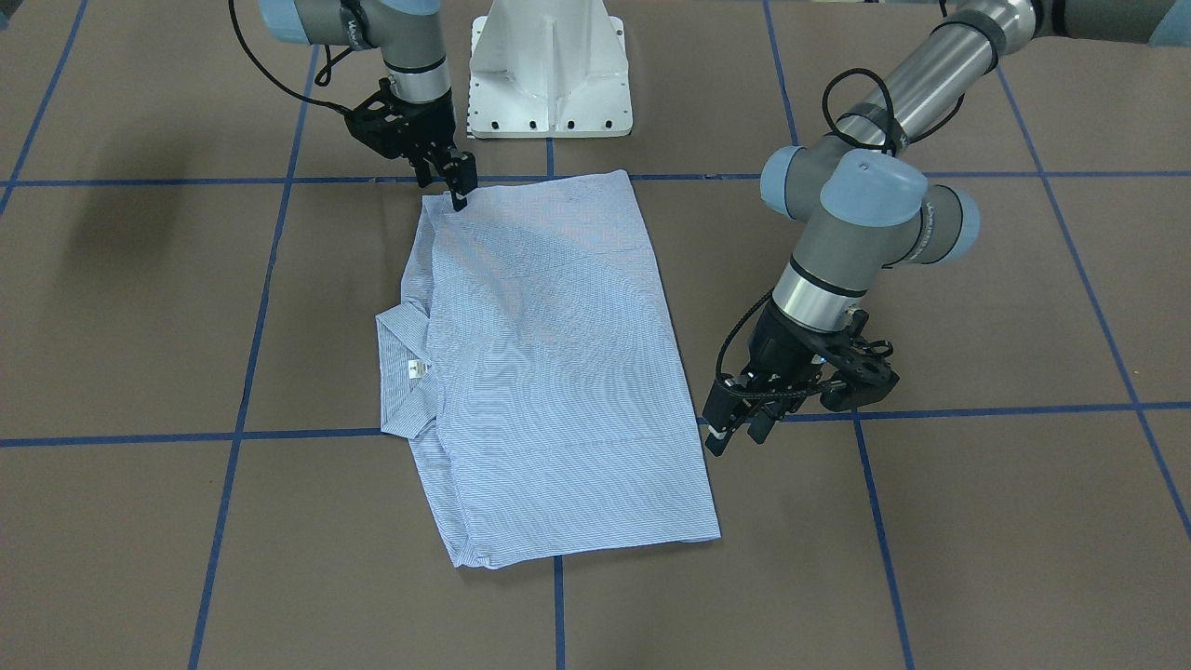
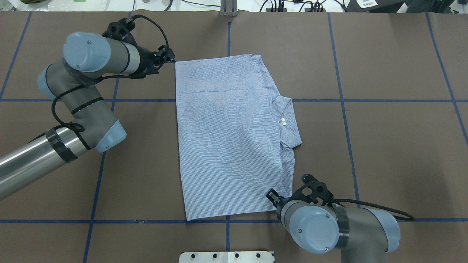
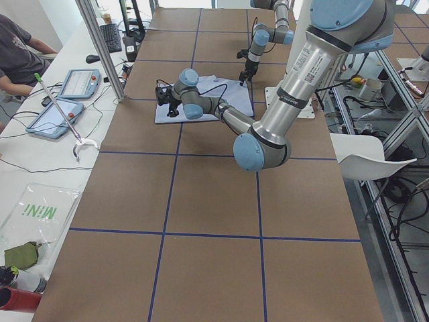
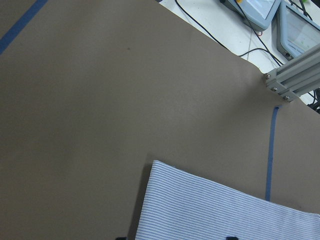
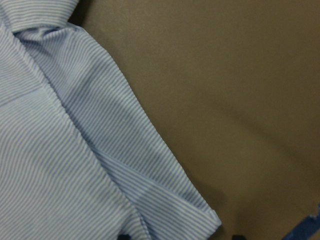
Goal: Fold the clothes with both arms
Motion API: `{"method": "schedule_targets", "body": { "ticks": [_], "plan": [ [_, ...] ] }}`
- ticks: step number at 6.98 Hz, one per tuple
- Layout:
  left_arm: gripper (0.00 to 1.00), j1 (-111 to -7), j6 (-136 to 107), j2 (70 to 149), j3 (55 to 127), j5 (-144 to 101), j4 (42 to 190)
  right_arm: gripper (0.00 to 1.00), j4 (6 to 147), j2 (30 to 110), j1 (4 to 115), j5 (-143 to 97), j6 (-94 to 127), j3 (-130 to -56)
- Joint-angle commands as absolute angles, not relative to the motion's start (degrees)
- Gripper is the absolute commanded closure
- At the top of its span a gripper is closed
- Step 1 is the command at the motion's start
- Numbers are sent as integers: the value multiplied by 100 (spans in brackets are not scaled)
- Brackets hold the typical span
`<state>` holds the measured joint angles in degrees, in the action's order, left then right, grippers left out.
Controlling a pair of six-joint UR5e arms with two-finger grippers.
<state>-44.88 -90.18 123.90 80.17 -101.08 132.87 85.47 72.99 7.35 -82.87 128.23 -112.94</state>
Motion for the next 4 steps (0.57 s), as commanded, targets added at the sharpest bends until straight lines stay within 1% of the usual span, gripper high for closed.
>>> {"method": "schedule_targets", "body": {
  "ticks": [1,4],
  "plan": [
    [28,-4483,-9018,12384,8024,-10107,13289,100,8552,7295,764,-8297,12823,-11303],
    [28,-4491,-9018,12366,8024,-10107,13280,100,8560,7295,826,-8358,12797,-11442]
  ]
}}
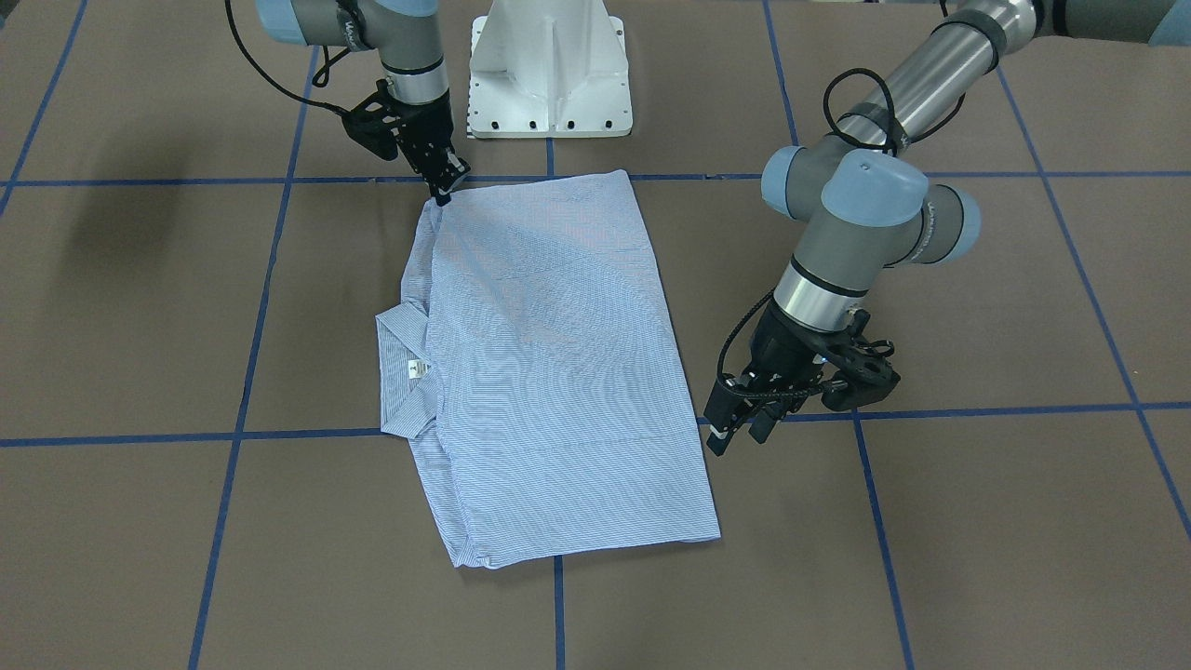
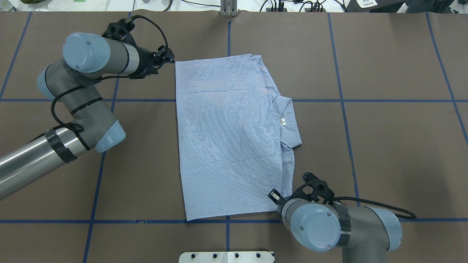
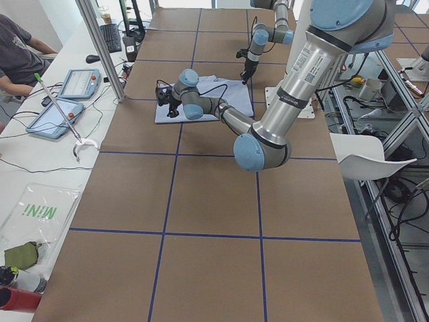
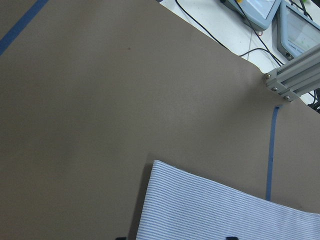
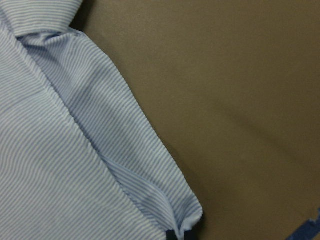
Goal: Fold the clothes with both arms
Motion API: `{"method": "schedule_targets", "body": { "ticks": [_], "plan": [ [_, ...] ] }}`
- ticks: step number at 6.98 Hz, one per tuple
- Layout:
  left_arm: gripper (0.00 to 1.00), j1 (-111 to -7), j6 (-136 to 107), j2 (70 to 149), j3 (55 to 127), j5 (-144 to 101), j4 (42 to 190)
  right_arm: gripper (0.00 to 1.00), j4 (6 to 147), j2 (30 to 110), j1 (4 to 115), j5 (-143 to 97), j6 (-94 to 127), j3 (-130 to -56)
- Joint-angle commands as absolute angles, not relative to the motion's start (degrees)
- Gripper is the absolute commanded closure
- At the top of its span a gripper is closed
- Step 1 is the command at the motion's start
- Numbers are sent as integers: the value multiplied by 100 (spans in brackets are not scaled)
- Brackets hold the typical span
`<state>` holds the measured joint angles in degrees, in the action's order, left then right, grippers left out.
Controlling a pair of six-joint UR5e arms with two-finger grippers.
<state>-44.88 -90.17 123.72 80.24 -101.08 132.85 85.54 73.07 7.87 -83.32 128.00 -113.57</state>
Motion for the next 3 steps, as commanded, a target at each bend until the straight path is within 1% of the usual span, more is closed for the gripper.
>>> {"method": "schedule_targets", "body": {
  "ticks": [1,2,3],
  "plan": [
    [28,-4500,-9026,12366,8085,-10107,13280,100,8569,7295,861,-8472,12806,-11504],
    [28,-4448,-9235,12018,8538,-10107,13280,100,8587,7304,861,-8490,12823,-11627],
    [28,-4134,-9698,11475,9326,-10099,13280,100,8717,7286,827,-8490,12849,-11715]
  ]
}}
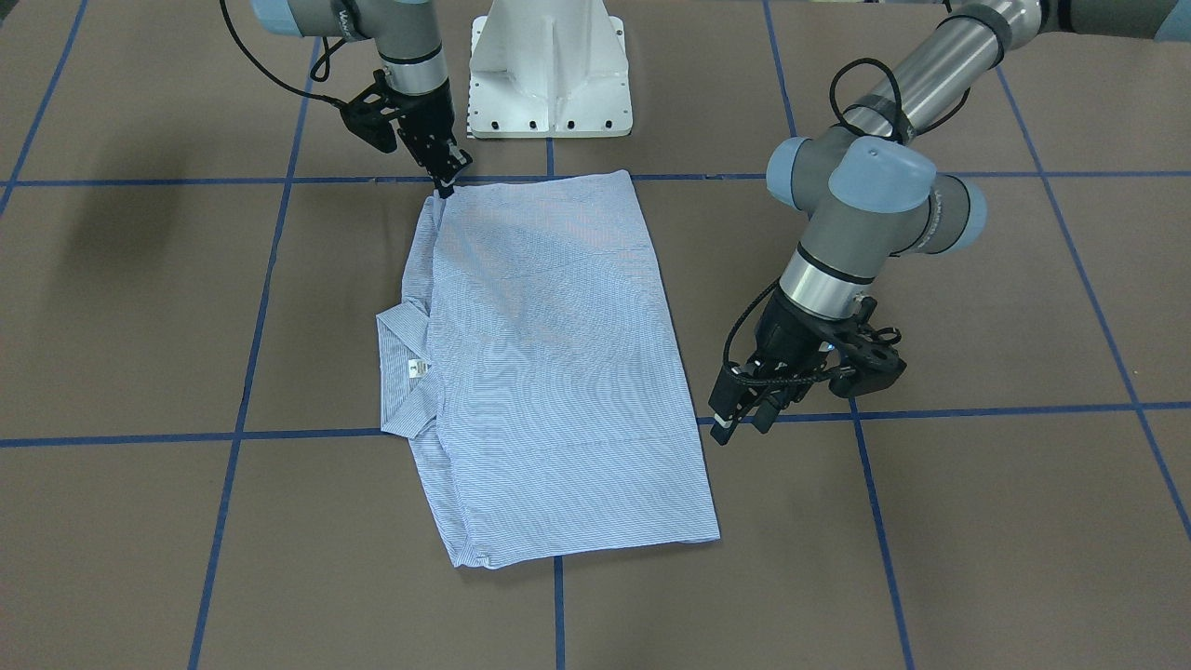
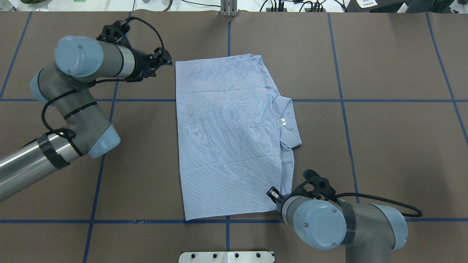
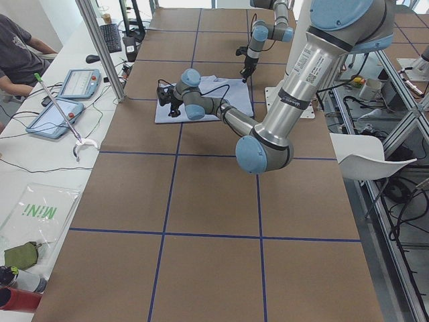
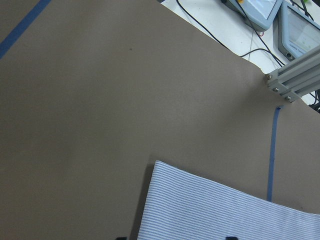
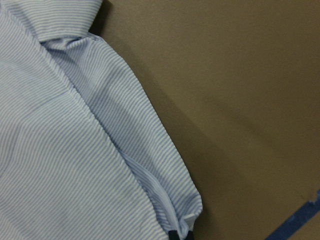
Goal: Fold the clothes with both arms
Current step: 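Move the left gripper down to the shirt's near corner nearest it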
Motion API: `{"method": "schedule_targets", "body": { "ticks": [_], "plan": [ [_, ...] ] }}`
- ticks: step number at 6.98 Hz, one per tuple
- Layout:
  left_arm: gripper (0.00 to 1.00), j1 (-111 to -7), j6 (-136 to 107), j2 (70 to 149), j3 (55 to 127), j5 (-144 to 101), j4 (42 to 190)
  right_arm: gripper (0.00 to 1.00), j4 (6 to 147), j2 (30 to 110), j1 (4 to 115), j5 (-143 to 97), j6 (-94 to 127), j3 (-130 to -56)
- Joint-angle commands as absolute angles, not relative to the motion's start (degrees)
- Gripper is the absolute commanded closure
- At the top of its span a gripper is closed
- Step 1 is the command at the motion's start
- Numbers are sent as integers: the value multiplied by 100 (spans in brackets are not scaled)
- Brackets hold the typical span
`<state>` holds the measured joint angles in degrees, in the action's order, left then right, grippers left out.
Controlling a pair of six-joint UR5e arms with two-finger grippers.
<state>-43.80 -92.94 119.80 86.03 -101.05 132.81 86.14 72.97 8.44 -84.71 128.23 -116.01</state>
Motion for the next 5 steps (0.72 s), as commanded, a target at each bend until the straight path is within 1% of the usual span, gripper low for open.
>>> {"method": "schedule_targets", "body": {
  "ticks": [1,2,3,4,5],
  "plan": [
    [28,-3626,-10330,10800,10161,-9907,13289,100,8858,7286,748,-8490,13154,-11872],
    [28,-2777,-10910,10114,10848,-9322,13289,100,8929,7277,686,-8490,13201,-11918],
    [27,-2099,-11603,9820,11298,-8968,13289,100,8930,7286,642,-8490,13236,-11918],
    [27,-1483,-12332,9687,11468,-8826,13272,100,8930,7286,633,-8490,13262,-11918],
    [27,-563,-12444,9633,11409,-7841,13167,100,8930,7277,615,-8490,13263,-11909]
  ]
}}
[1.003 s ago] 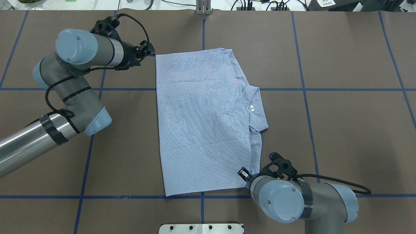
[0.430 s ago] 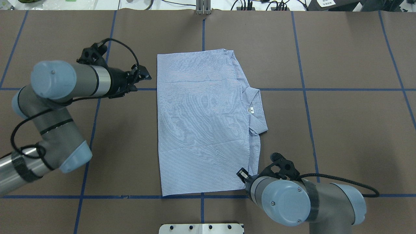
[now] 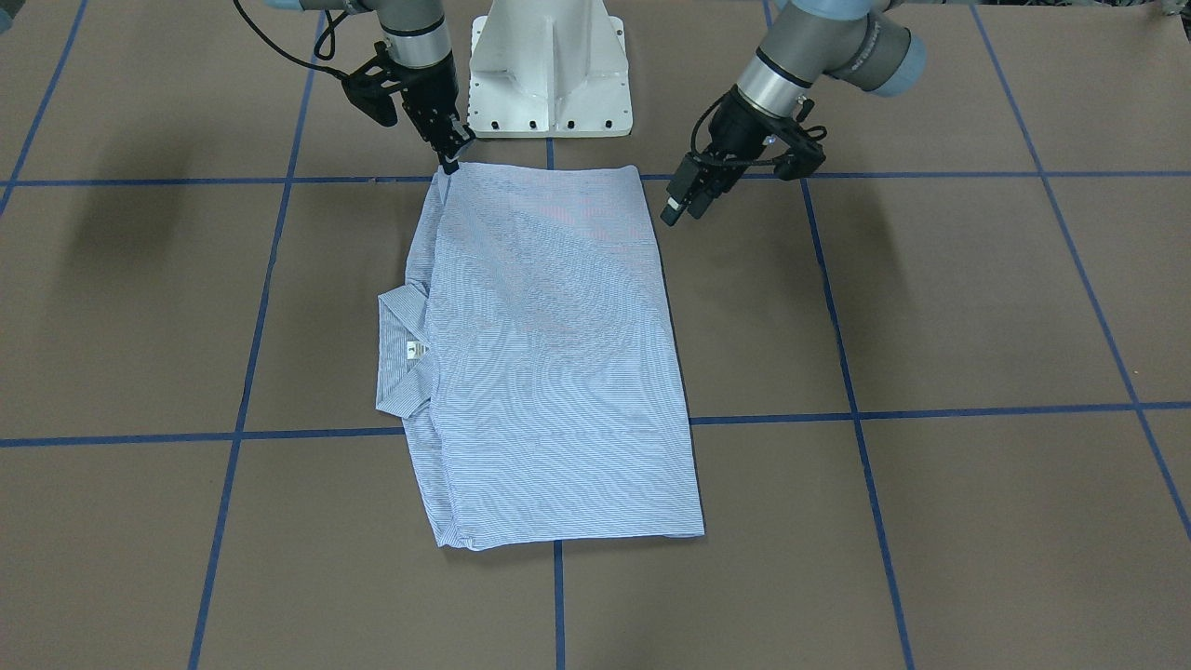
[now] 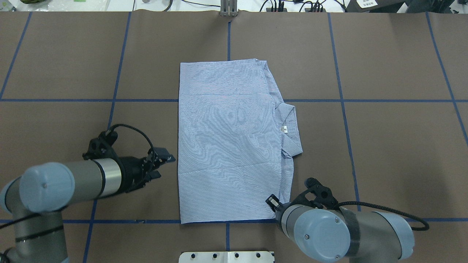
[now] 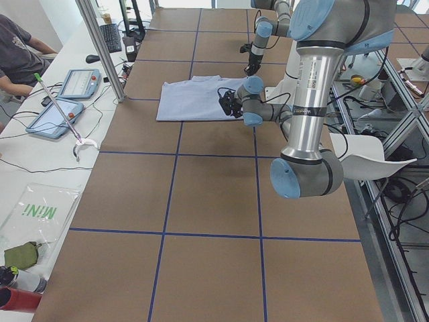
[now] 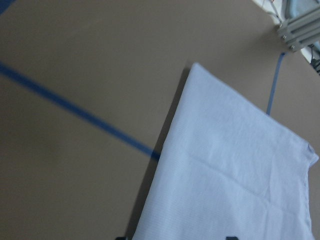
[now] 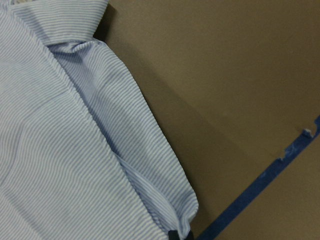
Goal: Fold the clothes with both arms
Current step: 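Move the left gripper down to the shirt's near corner nearest it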
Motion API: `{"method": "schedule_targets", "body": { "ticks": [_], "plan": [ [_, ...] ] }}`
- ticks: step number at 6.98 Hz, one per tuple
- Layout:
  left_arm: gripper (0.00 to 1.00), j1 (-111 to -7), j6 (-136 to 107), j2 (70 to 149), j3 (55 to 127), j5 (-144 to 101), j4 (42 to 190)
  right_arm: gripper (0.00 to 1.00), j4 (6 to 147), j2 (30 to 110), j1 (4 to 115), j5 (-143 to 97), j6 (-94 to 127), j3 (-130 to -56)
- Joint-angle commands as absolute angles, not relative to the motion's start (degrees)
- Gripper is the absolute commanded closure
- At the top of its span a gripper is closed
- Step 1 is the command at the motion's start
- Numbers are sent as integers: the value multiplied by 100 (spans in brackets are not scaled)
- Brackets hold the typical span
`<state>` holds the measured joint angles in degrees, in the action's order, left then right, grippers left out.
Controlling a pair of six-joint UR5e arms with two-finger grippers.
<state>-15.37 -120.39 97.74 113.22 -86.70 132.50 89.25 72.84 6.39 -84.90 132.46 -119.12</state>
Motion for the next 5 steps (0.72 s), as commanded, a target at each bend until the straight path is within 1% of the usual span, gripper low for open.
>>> {"method": "schedule_targets", "body": {
  "ticks": [1,3,5],
  "plan": [
    [27,-223,-12558,9711,11382,-7440,12783,100,8930,7277,624,-8490,13263,-11909],
    [30,-150,-12683,9834,11242,-7427,12683,100,8930,7277,624,-8490,13263,-11900],
    [36,-149,-12683,10097,11136,-7427,12481,100,8930,7277,624,-8490,13263,-11909]
  ]
}}
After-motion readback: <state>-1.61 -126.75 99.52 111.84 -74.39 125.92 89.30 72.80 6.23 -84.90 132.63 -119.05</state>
